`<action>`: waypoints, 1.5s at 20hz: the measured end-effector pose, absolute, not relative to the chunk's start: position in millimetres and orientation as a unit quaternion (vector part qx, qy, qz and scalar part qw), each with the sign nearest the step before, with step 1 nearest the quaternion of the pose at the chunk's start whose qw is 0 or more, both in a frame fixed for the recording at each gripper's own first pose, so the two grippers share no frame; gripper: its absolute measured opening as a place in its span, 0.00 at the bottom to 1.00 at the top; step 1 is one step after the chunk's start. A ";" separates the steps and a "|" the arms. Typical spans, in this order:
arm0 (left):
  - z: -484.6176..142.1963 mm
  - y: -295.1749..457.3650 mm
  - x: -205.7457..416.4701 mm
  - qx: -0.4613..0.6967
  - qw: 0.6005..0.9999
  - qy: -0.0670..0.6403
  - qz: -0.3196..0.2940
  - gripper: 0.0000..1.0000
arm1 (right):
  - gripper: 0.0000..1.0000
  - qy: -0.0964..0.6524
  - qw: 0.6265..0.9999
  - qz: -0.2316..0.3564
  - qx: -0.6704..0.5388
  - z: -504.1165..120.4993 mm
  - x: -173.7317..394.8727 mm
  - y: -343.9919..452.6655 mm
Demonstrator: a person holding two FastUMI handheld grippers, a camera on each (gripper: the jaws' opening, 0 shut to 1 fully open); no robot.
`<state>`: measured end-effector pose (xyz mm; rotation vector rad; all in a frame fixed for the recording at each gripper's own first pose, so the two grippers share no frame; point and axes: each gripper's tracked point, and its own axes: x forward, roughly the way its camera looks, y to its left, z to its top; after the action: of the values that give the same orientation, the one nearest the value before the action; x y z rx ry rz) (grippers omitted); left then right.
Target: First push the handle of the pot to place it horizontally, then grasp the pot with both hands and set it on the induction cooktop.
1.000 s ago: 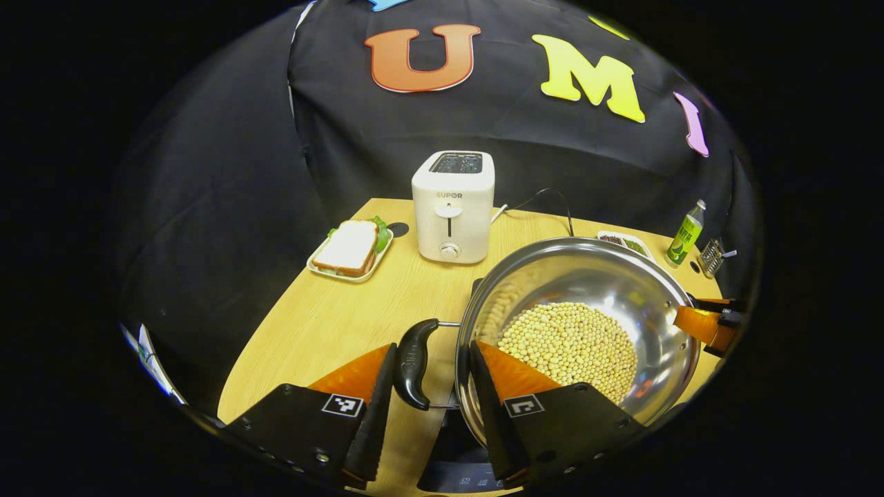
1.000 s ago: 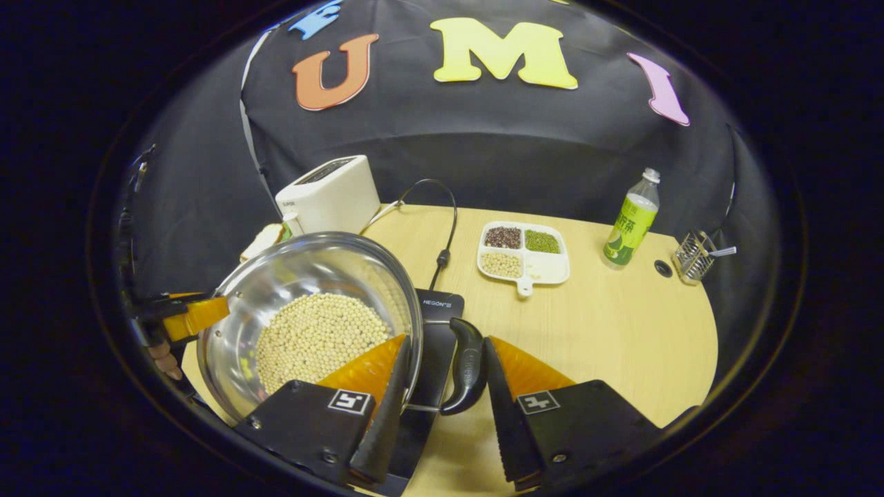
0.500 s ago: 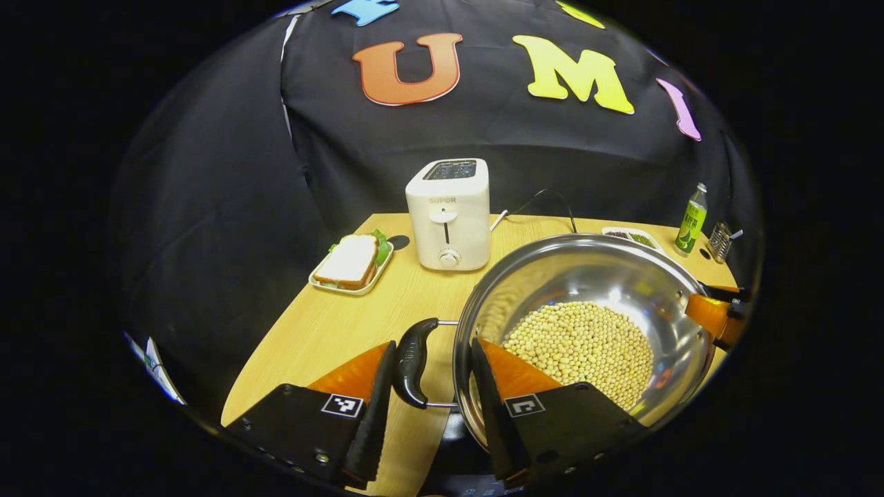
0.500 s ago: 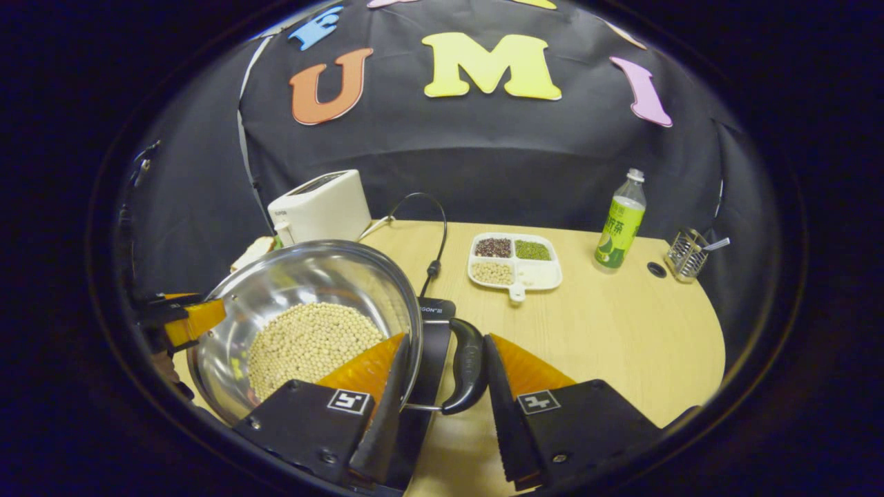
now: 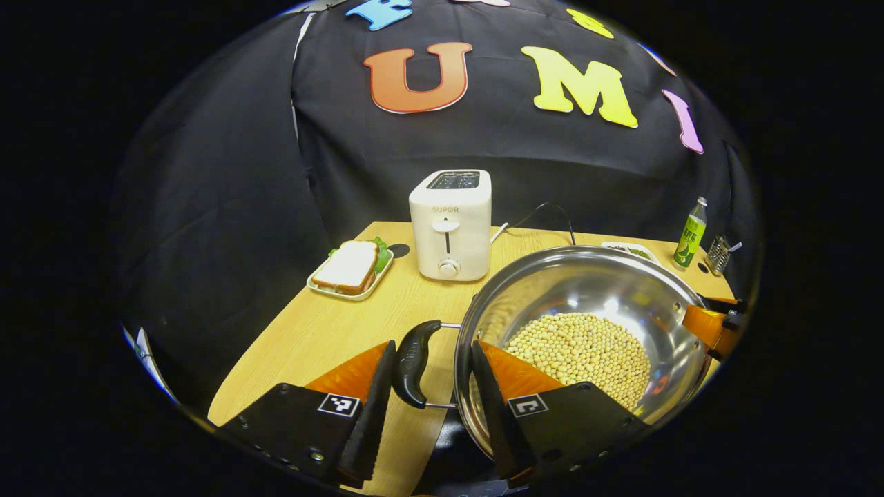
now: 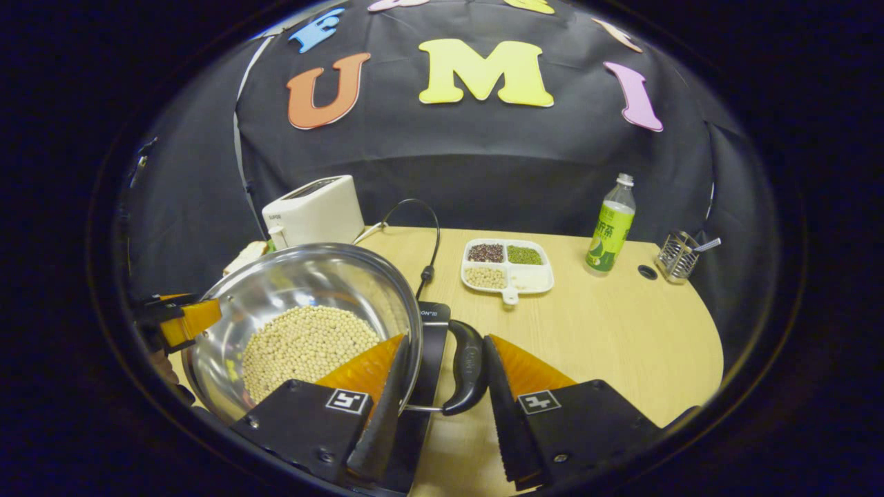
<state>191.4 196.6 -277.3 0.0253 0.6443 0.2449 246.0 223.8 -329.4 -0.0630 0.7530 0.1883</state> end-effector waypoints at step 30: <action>-211.3 84.2 48.2 -0.025 0.972 0.216 0.093 0.96 | 0.87 0.232 0.971 0.046 -0.010 -255.5 102.1 104.5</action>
<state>48.2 84.2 -211.3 -0.0509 0.4371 0.1869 102.1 104.5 -255.5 -0.0196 0.4694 0.0926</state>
